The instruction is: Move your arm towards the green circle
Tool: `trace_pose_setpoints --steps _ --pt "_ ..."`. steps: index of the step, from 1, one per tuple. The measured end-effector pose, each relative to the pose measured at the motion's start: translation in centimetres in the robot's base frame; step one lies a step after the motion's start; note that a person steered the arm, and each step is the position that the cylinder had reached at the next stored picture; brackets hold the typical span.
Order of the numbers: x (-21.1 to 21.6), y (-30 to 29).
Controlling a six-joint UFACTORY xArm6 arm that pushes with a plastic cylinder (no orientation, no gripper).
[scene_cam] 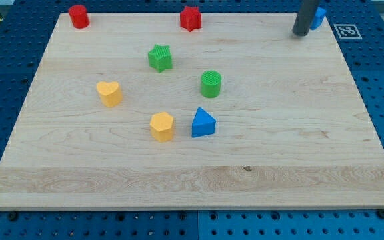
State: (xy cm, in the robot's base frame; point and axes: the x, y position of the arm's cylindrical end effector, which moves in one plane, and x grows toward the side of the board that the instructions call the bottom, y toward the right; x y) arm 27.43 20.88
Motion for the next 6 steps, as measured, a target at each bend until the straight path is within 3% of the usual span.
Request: trace_pose_setpoints --steps 2,5,6 --pt "3.0 -8.2" --pt "13.2 -14.5" --pt "13.7 -18.1"
